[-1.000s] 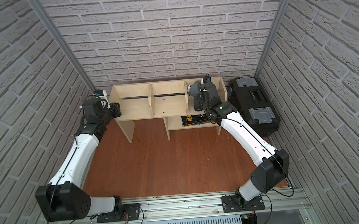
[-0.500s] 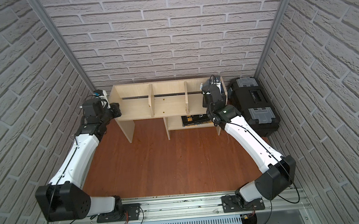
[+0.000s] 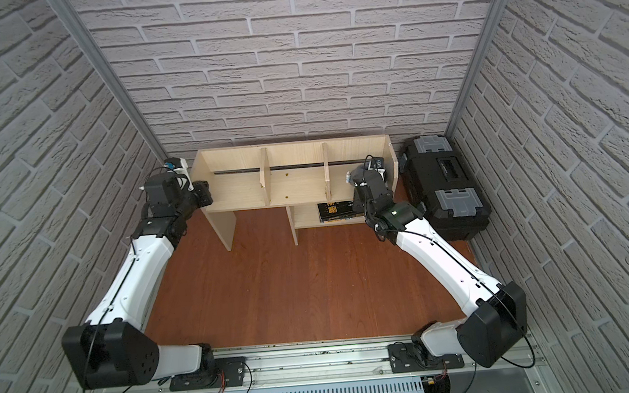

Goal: Wipe the bookshelf clean with a cloth
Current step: Hold the shelf at the center of the board.

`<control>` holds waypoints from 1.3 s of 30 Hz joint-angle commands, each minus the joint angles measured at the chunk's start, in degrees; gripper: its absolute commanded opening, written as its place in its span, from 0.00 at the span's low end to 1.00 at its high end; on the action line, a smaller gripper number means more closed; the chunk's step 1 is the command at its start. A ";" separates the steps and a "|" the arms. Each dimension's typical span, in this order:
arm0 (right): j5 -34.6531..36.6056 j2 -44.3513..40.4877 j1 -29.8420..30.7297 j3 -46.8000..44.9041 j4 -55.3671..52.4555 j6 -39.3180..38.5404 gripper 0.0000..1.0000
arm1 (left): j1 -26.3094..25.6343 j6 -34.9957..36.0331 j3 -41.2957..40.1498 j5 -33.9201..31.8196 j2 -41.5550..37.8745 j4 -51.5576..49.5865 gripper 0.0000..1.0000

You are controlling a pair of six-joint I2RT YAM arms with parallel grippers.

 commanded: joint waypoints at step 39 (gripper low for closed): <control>-18.81 -1.97 -2.80 3.57 -2.71 6.08 0.03 | -2.06 -0.73 -2.10 3.08 -1.09 -0.02 0.22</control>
